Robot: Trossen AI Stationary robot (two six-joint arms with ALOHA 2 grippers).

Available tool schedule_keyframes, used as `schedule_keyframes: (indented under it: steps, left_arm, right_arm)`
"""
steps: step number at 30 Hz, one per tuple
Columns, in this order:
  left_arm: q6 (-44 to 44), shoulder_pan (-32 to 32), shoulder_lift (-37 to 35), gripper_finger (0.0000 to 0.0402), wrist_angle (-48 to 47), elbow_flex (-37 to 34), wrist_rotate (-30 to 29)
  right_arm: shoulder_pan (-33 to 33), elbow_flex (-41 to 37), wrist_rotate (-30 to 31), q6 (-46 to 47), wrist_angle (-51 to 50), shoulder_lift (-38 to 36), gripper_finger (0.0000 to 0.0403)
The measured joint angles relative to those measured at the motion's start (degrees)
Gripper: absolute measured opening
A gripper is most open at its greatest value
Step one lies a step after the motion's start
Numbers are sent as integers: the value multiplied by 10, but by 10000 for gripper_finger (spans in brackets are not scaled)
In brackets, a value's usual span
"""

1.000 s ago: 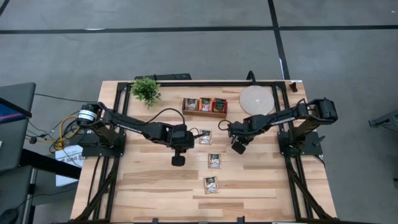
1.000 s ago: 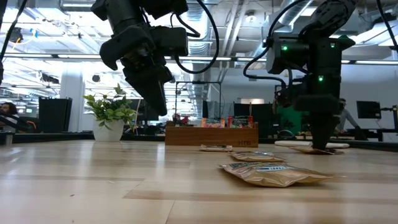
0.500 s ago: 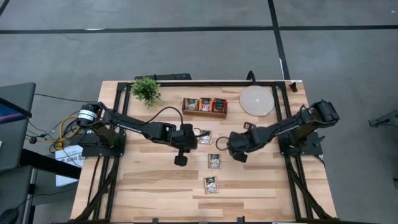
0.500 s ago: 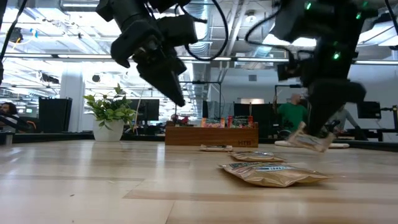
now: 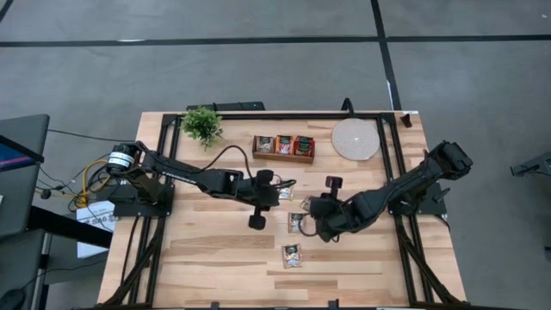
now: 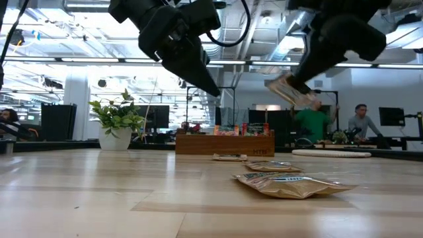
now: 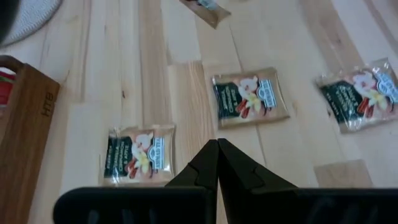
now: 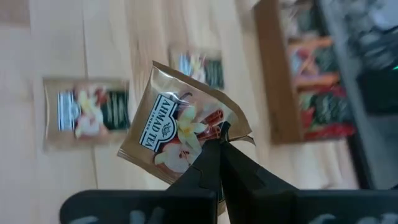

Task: Pick & Place Tea
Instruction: Put the brown tea bag into the left section of the wooden organizer

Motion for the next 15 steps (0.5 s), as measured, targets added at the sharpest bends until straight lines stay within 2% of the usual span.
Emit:
schedule_keyframes:
  steps: [15]
  left_arm:
    - [-41, -3, 0, 0, 115, 0, 14]
  right_arm:
    - [35, 3, 116, -37, 64, 21, 0]
